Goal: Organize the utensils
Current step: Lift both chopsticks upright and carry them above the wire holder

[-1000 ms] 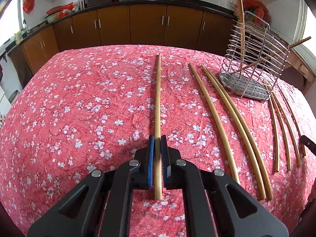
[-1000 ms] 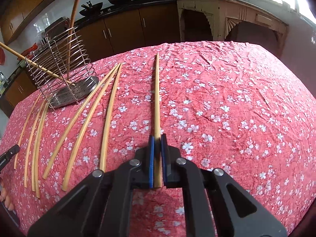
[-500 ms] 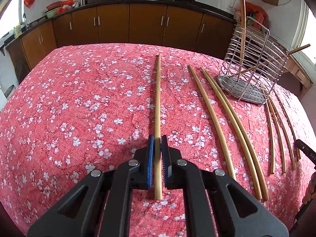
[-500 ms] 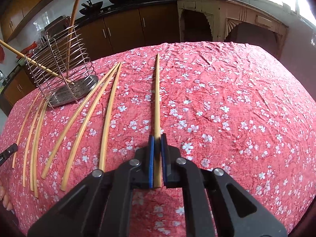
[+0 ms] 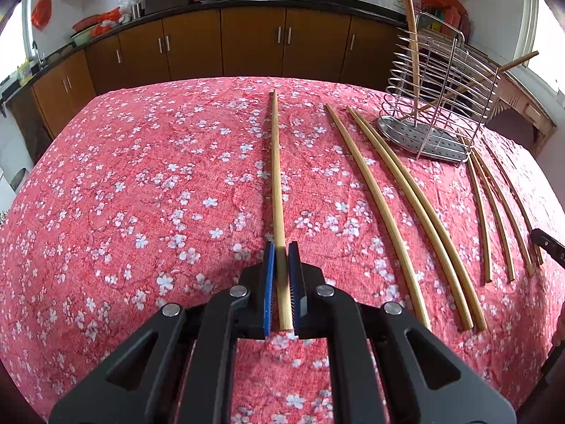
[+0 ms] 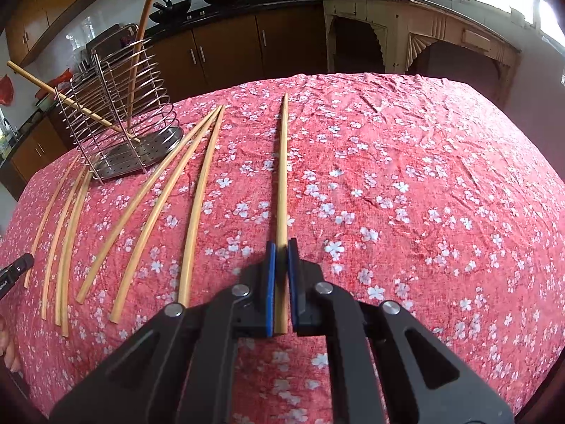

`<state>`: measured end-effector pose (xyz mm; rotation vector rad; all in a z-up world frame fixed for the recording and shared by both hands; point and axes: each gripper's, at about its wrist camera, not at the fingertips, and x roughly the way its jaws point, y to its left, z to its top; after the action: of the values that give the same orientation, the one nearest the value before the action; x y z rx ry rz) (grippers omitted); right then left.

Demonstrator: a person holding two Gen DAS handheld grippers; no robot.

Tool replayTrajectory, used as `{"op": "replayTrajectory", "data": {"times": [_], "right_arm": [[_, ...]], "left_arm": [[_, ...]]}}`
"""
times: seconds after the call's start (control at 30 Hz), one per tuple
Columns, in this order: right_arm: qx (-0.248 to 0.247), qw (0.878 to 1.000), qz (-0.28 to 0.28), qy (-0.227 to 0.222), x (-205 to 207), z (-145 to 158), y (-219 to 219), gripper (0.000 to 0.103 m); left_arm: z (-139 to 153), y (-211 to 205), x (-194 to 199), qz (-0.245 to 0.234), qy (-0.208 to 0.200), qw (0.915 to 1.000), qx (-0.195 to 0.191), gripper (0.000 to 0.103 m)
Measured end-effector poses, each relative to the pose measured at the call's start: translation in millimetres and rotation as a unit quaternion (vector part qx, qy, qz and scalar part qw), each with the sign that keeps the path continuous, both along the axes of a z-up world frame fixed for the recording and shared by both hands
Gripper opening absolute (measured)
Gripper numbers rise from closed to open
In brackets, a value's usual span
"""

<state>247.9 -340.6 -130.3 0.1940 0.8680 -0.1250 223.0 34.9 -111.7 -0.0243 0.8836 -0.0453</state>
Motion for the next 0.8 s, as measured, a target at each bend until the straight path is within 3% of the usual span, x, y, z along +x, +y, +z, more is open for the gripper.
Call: {"op": "replayTrajectory", "data": {"times": [0.17,0.27,0.5,0.8], "right_arm": [[0.011,1.0,0.005,-0.009,-7.1,2.6,-0.8,0.008],[0.001,0.999,0.008,-0.041,-25.1,15.9,2.3,0.008],[0.002,0.99,-0.003,-0.14,-51.1,67.2,-5.4,0.007],[0.01,0.967,-0.018,-0.253,-62.1,122.6,-12.5,0.007]], "left_arm": [[0.3,-7.8,-4.4,-0.005,0.003,0.9996,0.028,0.007],[5.5,-1.4,-7.2,-0.002,0.008,1.0,0.005,0.006],[45.6,9.4,-31.1,0.001,-0.059,0.9981,-0.019,0.006],[107.2,21.7,-45.2,0.018,-0.165,0.983,-0.078,0.006]]}}
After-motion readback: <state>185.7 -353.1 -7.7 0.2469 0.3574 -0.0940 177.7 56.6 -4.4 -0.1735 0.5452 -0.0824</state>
